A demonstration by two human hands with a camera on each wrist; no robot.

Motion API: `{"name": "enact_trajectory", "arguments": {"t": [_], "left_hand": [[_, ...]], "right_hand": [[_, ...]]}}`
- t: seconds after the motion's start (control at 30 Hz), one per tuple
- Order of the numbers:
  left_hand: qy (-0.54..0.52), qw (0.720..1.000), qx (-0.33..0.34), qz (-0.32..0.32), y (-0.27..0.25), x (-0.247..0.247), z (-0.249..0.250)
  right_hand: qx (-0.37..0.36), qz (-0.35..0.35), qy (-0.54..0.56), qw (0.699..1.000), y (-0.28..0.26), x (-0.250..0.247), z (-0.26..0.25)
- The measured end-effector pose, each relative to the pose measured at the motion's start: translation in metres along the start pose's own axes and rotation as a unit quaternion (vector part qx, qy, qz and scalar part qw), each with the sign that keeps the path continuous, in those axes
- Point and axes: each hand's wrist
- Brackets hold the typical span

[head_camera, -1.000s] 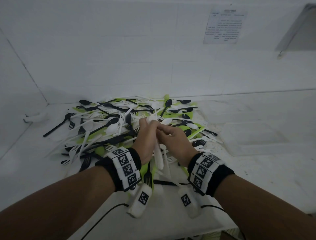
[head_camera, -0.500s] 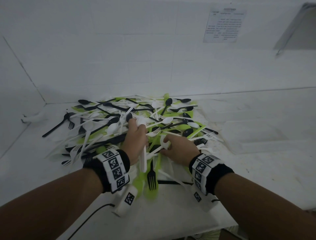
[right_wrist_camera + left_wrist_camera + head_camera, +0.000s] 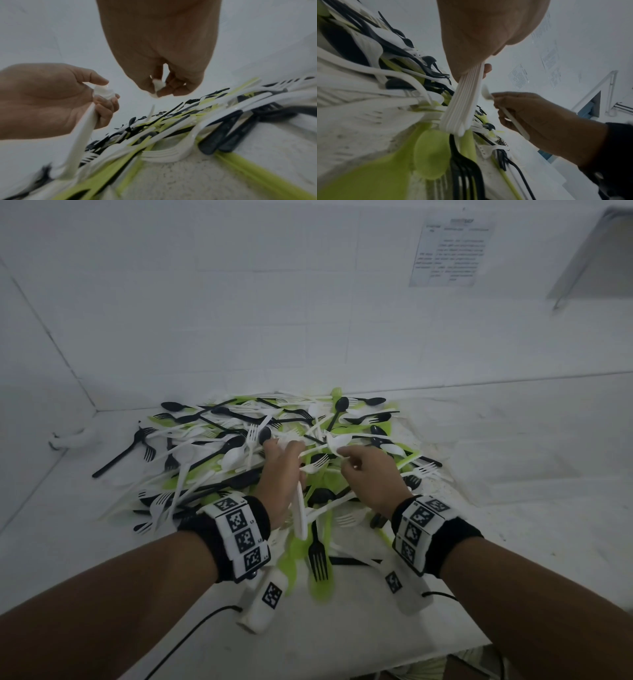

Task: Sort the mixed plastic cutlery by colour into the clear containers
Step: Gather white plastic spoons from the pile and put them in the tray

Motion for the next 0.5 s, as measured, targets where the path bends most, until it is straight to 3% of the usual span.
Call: {"name": "enact_trajectory", "arguments": {"t": [0.07, 0.17, 0.27, 0.37, 0.43, 0.5], "left_hand": [[-0.001, 1.000, -0.007, -0.011, 0.000, 0.005, 0.000], [-0.040, 0.999, -0.020, -0.016, -0.004, 0.017, 0.003], [-0.101, 0.993, -0.055, 0.013, -0.009, 0.026, 0.012], [-0.125, 0.991, -0.049, 0.002, -0.014, 0.026, 0.015], [-0.117, 0.993, -0.029, -0.010, -0.018, 0.027, 0.014], [-0.112, 0.994, -0.011, -0.015, -0.023, 0.031, 0.014]], "right_hand": [[-0.020, 0.025, 0.075, 0.997, -0.005, -0.003, -0.015], [-0.064, 0.006, 0.144, 0.988, -0.015, 0.000, -0.033], [-0.057, 0.002, 0.172, 0.983, -0.024, 0.002, -0.038], [-0.055, 0.030, 0.170, 0.983, -0.028, 0.001, -0.034], [-0.010, 0.048, 0.192, 0.980, -0.030, -0.001, -0.031], [0.088, 0.033, 0.218, 0.971, -0.034, -0.004, -0.028]]}}
Point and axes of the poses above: each hand's wrist, its own y-axis towards the middle knuckle, its own x-axis out of the palm, z = x × y, and after that the axes turned 14 degrees about z, right-handed
